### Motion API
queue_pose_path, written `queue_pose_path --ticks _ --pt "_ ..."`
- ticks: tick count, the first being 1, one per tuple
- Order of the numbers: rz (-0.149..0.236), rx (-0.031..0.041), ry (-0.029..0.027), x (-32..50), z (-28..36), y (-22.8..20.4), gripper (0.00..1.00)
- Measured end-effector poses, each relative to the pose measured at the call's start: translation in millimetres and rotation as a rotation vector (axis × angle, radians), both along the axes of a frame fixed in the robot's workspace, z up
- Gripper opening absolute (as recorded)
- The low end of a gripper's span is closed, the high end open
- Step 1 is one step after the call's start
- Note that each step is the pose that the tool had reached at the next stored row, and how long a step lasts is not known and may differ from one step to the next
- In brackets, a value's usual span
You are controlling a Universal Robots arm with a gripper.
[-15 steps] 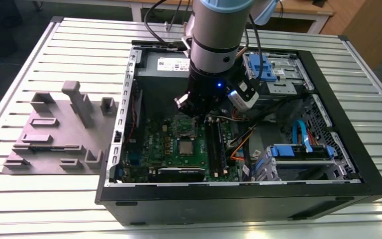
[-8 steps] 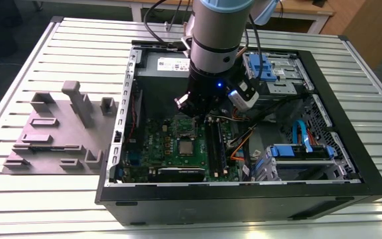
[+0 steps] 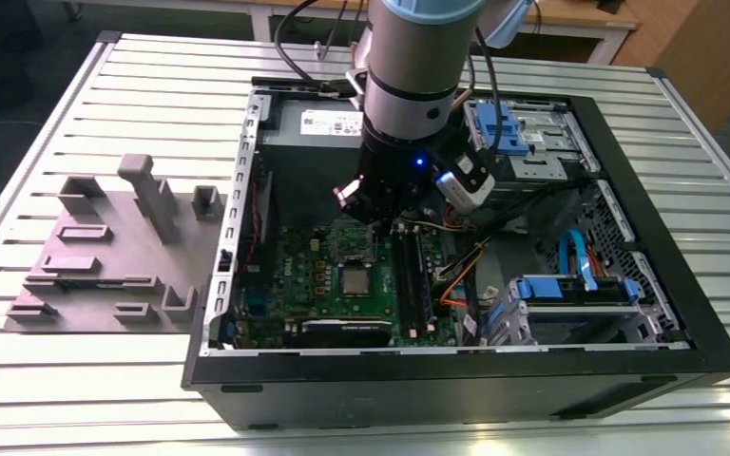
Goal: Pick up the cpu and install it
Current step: 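Close the cpu cover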
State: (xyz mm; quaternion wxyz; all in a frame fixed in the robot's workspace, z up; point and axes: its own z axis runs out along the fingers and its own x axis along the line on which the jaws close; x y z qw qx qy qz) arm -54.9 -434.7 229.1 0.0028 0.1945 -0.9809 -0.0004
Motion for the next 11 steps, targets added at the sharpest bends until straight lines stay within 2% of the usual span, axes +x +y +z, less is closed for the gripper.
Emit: queue_pose_path --ticks 11 --pt "0.001 0.0000 0.0000 0.0 0.0 0.0 0.10"
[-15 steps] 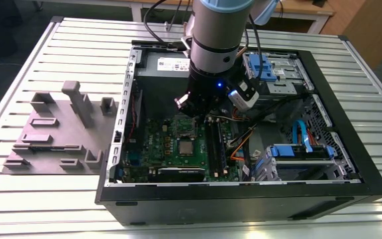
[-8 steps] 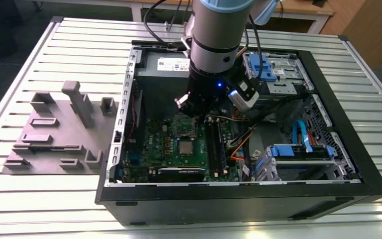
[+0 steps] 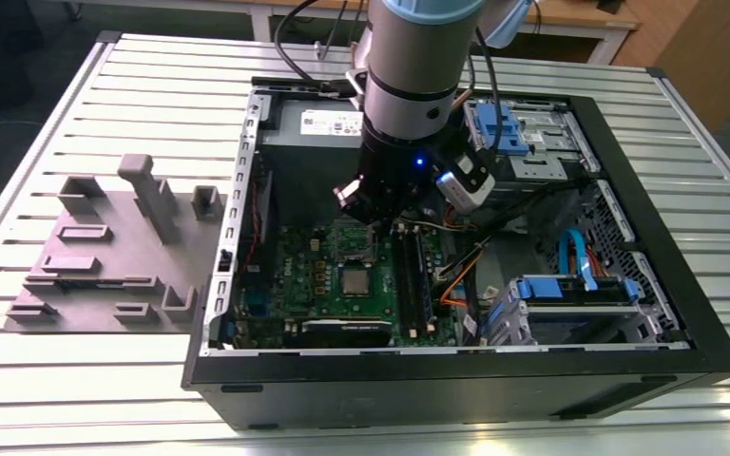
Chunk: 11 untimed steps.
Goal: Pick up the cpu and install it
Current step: 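Close the cpu cover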
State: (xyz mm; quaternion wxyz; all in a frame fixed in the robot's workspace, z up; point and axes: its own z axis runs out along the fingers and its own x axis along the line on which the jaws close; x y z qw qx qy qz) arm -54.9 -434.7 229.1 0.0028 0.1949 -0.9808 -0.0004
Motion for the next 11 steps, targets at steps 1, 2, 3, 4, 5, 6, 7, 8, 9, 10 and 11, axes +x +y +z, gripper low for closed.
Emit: queue_pose_path --ticks 1,2,3,4,5,6,7,8,9,10,11 --pt "0.000 -0.0001 0.0000 0.0 0.0 0.0 0.10" --pt "0.000 0.0000 0.0000 0.0 0.0 0.0 0.10" --pt "0.001 0.0000 0.0000 0.0 0.0 0.0 0.10" --pt "0.002 0.0000 0.0000 0.0 0.0 0.0 0.10" --pt "0.002 0.0000 0.0000 0.0 0.0 0.0 0.10" --pt "0.002 0.0000 0.0000 0.0 0.0 0.0 0.10" --pt "0.002 0.0000 0.0000 0.0 0.0 0.0 0.10" --pt "0.002 0.0000 0.0000 0.0 0.0 0.0 0.10" --pt "0.002 0.0000 0.0000 0.0 0.0 0.0 0.10" --pt "0.003 0.0000 0.0000 0.0 0.0 0.0 0.10" --pt "0.003 0.0000 0.0000 0.0 0.0 0.0 0.10"
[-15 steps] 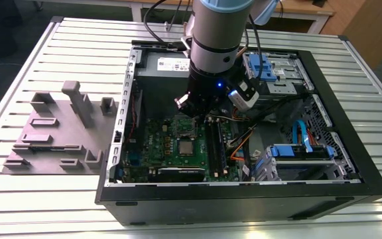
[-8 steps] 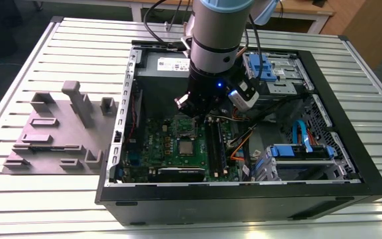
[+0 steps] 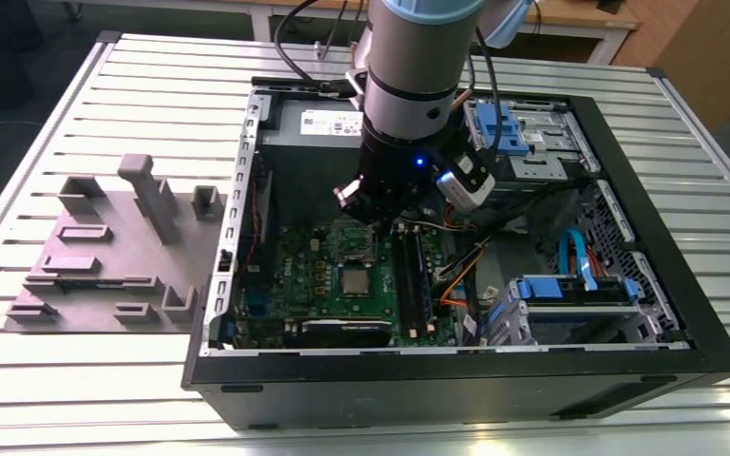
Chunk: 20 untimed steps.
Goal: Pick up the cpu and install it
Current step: 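Close the cpu cover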
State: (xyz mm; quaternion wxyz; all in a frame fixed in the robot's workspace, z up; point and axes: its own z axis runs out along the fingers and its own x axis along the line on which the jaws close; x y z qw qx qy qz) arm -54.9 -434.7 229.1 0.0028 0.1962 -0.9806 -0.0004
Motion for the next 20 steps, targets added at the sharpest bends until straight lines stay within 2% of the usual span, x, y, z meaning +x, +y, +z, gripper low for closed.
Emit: queue_pose_path --ticks 20 --pt "0.008 0.0000 0.0000 0.0 0.0 0.0 0.10"
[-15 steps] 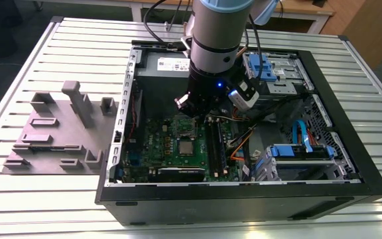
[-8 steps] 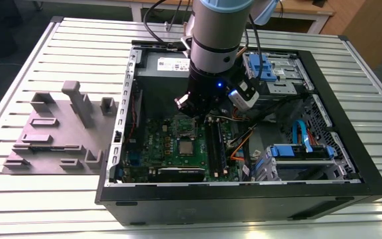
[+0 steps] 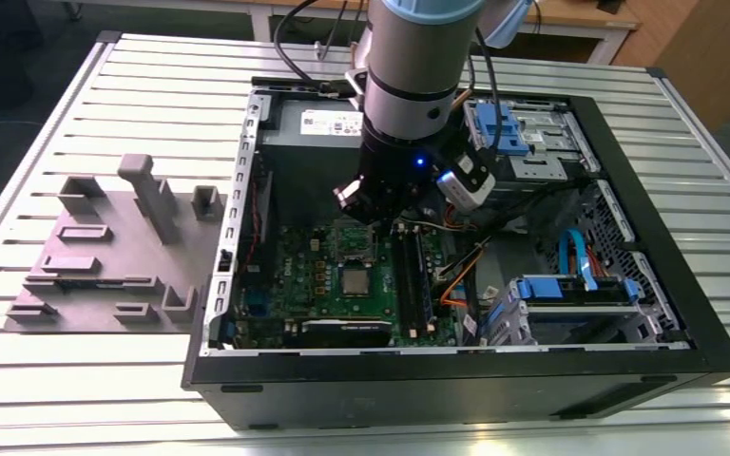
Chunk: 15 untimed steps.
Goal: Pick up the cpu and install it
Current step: 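Close the cpu cover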
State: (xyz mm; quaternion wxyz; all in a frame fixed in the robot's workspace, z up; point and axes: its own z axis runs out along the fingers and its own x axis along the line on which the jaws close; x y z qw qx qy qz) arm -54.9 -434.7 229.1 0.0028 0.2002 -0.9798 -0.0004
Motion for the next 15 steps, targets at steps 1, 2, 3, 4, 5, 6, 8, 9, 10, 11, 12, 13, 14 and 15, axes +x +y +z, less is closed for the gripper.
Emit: queue_pose_path --ticks 1,2,3,4,5,6,8,9,10,11,12,13,14,15 --pt "0.001 0.0000 0.0000 0.0 0.0 0.0 0.10" --pt "0.003 0.0000 0.0000 0.0 0.0 -0.1 0.10" --pt "0.005 -0.0001 0.0001 0.0 0.0 -0.3 0.10" --pt "0.007 0.0000 0.0000 0.0 0.0 -0.5 0.10" --pt "0.009 0.0000 0.0000 0.0 0.0 -0.5 0.10" --pt "0.010 0.0000 0.0000 0.0 0.0 -0.6 0.10" --pt "0.011 0.0000 0.0000 0.0 0.0 -0.6 0.10" --pt "0.011 0.0000 0.0000 0.0 0.0 -0.6 0.10" --pt "0.011 0.0000 0.0001 0.0 0.0 -0.6 0.10" --pt "0.011 0.0000 0.0001 0.2 0.0 -0.6 0.10" --pt "0.013 0.0000 0.0012 0.9 0.0 -0.7 0.10" --pt "0.015 0.0001 0.0029 1.6 -0.1 -0.7 0.10" --pt "0.018 0.0001 0.0046 2.3 -0.1 -0.7 0.10" --pt "0.020 0.0000 0.0053 2.7 0.0 -0.7 0.10"
